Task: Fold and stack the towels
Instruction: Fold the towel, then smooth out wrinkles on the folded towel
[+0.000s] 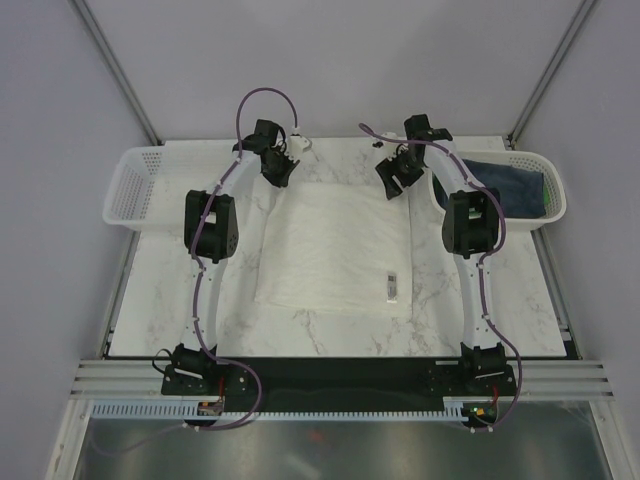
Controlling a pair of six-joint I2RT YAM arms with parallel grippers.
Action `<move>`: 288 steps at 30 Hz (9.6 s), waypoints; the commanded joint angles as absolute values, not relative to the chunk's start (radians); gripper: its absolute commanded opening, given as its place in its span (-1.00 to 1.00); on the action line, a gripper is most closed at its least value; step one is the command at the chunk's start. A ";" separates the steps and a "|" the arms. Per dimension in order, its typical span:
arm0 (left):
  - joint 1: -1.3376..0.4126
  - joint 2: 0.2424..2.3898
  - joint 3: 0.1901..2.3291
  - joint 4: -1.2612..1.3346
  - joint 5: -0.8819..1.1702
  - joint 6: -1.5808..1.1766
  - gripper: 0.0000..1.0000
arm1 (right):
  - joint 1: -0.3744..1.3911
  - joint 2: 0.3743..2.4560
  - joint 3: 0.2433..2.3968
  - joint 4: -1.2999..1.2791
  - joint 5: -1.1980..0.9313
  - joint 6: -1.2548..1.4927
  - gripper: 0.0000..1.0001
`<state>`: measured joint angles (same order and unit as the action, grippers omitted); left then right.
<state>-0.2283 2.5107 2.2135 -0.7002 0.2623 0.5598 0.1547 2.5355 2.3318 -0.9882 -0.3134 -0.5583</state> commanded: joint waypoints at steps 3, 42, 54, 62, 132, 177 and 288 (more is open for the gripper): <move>-0.209 2.523 2.224 -0.706 0.180 0.614 -0.96 | 0.133 2.574 2.405 -0.997 -0.302 -0.594 0.46; -0.140 2.474 2.207 -0.690 0.299 0.480 -0.12 | 0.115 2.543 2.372 -1.019 -0.359 -0.627 0.11; -0.160 2.356 2.198 -0.660 0.339 0.408 -0.96 | 0.118 2.343 2.209 -0.856 -0.400 -0.494 -1.00; -0.179 2.125 1.900 -0.531 0.265 0.376 -0.95 | 0.138 2.082 1.884 -0.741 -0.318 -0.440 -1.00; -0.334 1.127 0.971 -0.752 0.074 -0.397 0.48 | 0.419 0.836 0.674 -0.743 0.066 0.959 0.23; -0.334 1.304 0.890 -0.679 -0.227 -0.472 0.27 | 0.419 0.776 0.633 -0.663 0.250 0.873 0.22; -0.324 1.262 0.683 -0.341 0.097 -0.678 0.50 | 0.345 0.959 0.367 -0.253 -0.118 0.730 -0.24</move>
